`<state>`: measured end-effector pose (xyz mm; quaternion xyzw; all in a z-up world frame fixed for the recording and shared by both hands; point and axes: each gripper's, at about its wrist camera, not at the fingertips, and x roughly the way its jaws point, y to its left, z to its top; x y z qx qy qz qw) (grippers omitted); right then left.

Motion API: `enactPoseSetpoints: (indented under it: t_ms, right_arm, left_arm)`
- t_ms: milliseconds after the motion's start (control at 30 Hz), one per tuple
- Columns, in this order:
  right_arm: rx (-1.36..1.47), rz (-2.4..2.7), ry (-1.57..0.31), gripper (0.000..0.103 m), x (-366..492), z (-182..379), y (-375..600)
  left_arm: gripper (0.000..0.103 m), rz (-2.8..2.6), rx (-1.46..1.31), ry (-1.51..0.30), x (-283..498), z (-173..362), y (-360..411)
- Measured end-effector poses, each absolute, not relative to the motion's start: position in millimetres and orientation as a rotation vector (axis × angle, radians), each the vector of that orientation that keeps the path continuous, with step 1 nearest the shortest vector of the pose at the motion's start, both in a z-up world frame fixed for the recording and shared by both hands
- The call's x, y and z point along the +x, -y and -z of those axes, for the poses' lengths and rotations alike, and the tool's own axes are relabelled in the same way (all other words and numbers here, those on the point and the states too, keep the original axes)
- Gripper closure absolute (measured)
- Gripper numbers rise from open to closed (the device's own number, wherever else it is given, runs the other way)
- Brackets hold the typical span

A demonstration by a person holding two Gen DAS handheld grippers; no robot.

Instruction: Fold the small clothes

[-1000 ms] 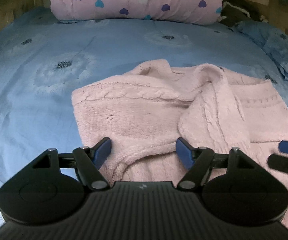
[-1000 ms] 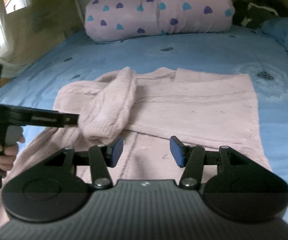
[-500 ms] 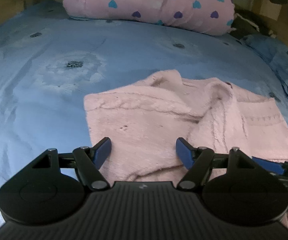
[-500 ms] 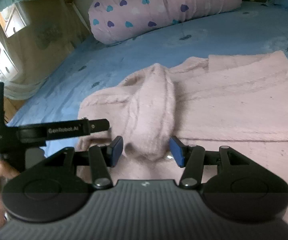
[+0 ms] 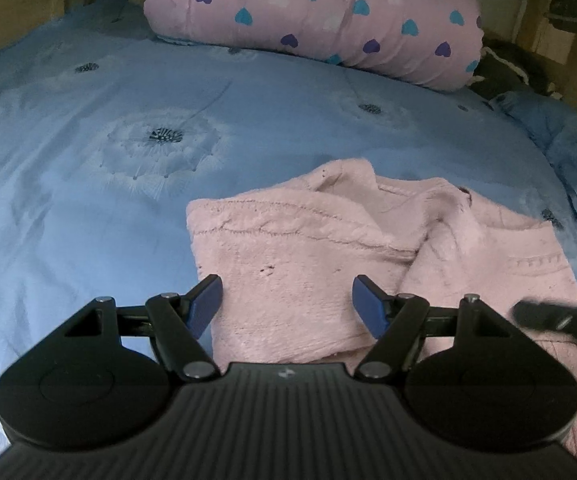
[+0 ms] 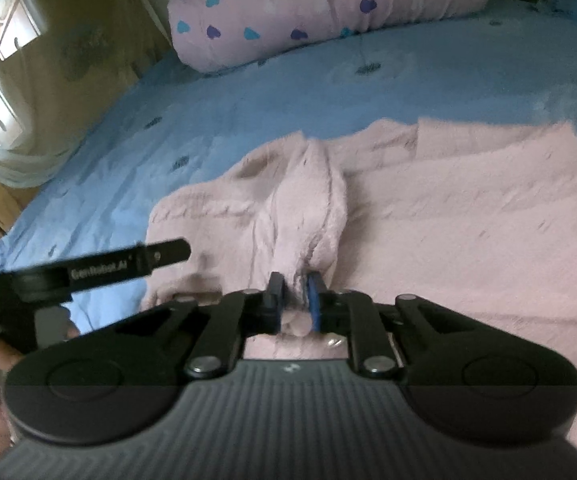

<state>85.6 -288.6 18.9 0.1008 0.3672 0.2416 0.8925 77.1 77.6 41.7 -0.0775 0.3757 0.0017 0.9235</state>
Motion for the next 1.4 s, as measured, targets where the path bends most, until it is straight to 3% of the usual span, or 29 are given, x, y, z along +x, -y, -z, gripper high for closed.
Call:
enactPoseSetpoints:
  t_ms: [300,467,600,767,1000,1100,1133,1400]
  right_arm:
    - [0.192,-0.345,-0.733,0.089,110,-66,344]
    - [0.092,-0.138,-0.723,0.087,142,-45,355]
    - [0.212,-0.07,-0.75,0.085,147,-27,383]
    - [0.313,-0.112,-0.741,0.056,127,-16,402]
    - [0.328,-0.207,-0.801,0.055,132,7,381]
    - [0.334,-0.211,-0.82,0.062,138,17,370]
    - [0.326,-0.209,-0.815,0.089,138,15,369]
    - [0.219,-0.175,-0.582,0.091,109,-44,395]
  left_arm:
    - [0.027,0.004,-0.135,-0.786,79,-37,-69]
    - [0.027,0.02,-0.121,-0.788,79,-36,-62]
    - [0.027,0.011,-0.126,-0.787,80,-35,-65]
    - [0.027,0.002,-0.129,-0.785,82,-35,-66]
    - [0.027,-0.002,-0.098,-0.787,82,-32,-62]
    - [0.027,-0.002,-0.098,-0.784,82,-32,-64]
    - [0.027,0.001,-0.103,-0.778,82,-32,-65]
    - [0.027,0.004,-0.132,-0.75,80,-37,-69]
